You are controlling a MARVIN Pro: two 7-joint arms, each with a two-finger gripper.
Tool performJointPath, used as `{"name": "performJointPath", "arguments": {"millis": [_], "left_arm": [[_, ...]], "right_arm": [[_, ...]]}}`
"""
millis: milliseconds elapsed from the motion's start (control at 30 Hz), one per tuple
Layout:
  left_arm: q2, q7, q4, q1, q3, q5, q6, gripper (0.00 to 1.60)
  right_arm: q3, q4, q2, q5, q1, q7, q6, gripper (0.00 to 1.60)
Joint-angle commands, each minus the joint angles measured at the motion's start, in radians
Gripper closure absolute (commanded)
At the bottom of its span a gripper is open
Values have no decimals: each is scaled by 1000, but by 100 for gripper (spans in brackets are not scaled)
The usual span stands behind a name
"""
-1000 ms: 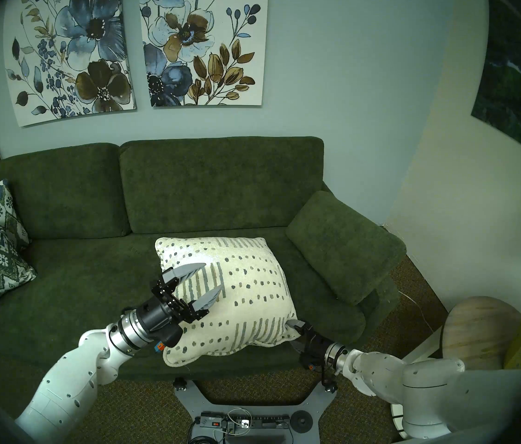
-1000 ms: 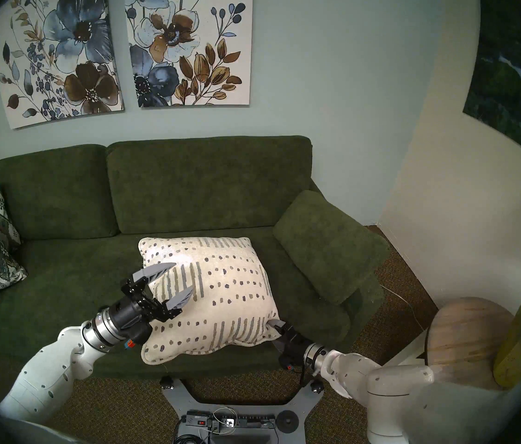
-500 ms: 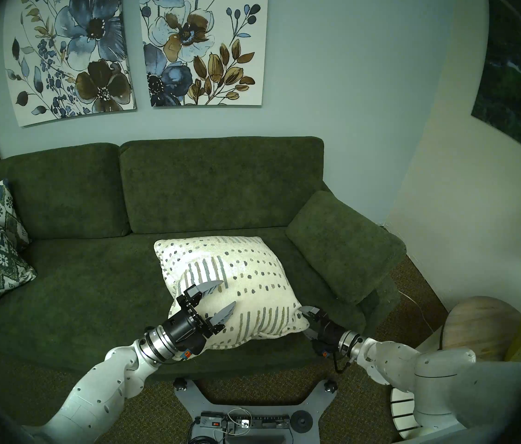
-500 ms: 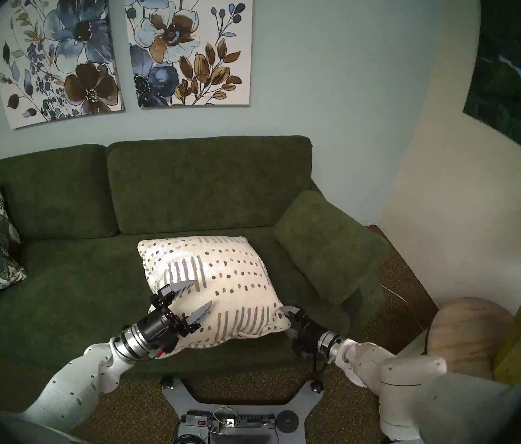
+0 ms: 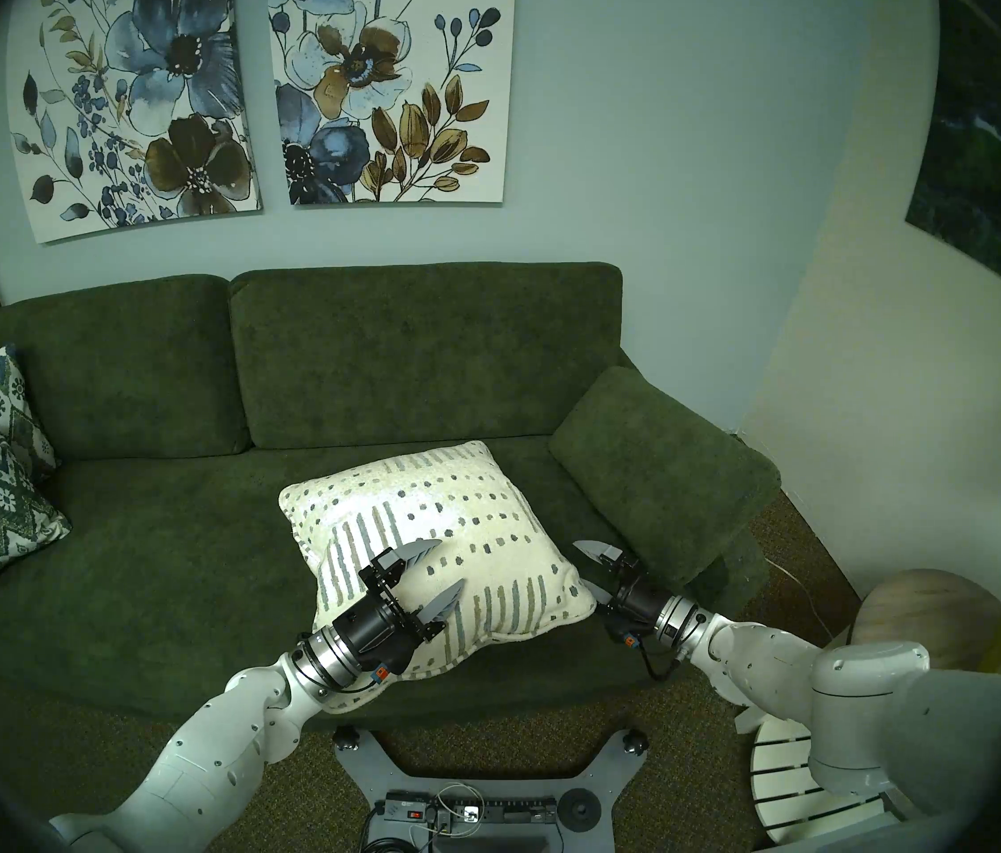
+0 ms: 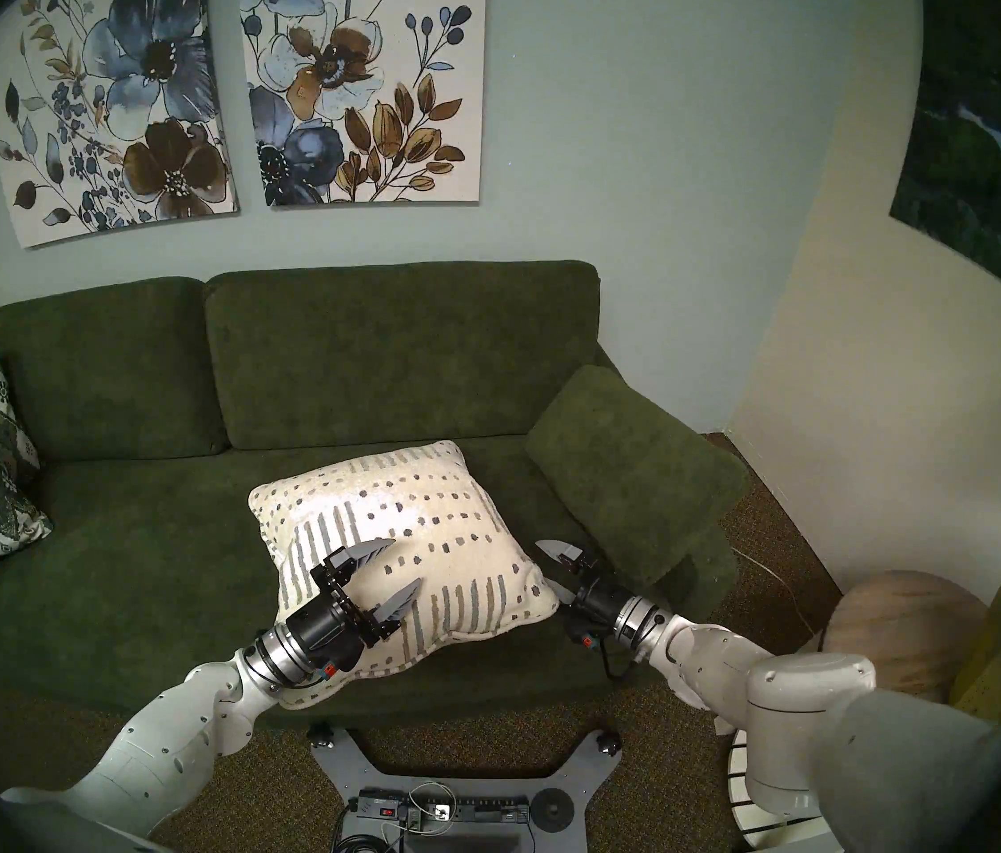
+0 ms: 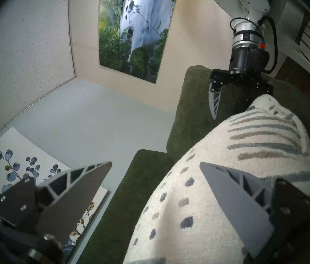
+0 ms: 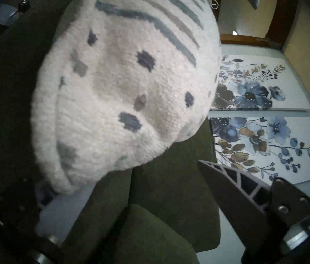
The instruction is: Fluff a cushion
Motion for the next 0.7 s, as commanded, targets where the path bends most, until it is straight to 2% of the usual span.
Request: {"name": "performJointPath", "arguments": {"millis": [0, 200, 467, 533, 667], "left_arm": [[-17, 13, 20, -42, -3, -8, -5, 0], [-23, 33, 40, -61, -5, -14, -11, 0], [-17, 66, 48, -81, -20, -25, -35, 0], [-17, 70, 49, -82, -20, -24, -39, 0], [-19, 85, 53, -84, -22, -24, -56, 0]], "right_arm": [[-6, -41, 22, -26, 64, -104, 18, 0], [-11, -68, 41, -60, 119, -169, 53, 0], [14, -87, 84, -88, 197, -261, 118, 0], [19, -93, 86, -92, 196, -265, 126, 0], [23, -135, 96, -116, 251, -279, 159, 0]]}}
